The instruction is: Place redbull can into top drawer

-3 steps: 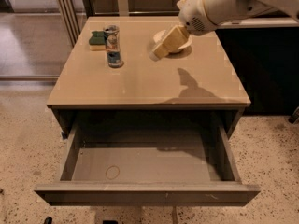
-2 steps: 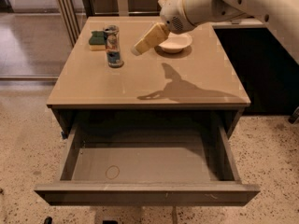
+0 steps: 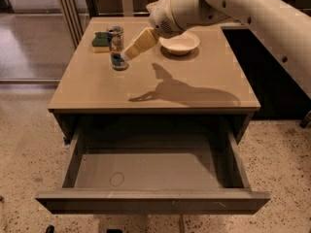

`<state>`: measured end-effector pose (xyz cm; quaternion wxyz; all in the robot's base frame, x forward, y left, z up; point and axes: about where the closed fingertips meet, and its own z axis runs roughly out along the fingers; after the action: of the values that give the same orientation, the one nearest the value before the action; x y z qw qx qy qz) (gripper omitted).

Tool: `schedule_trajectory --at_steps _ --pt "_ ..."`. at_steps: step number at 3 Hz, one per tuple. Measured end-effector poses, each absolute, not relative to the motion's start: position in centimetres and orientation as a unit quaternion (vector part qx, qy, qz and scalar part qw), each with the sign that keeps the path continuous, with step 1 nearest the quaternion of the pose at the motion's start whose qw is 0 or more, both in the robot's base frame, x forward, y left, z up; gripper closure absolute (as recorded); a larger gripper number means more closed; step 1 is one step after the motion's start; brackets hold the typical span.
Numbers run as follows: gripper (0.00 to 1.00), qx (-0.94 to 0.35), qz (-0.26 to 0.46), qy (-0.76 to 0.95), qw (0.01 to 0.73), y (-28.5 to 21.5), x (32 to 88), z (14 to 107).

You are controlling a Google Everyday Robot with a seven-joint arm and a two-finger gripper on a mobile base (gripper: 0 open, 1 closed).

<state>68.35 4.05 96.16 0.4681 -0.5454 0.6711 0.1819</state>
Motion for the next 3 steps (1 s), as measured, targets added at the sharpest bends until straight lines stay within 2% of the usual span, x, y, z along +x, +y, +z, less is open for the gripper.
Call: schedule_trajectory --at_steps 3 --pt "0.0 -0.522 0.228 0.681 0.461 8.5 72.0 89.5"
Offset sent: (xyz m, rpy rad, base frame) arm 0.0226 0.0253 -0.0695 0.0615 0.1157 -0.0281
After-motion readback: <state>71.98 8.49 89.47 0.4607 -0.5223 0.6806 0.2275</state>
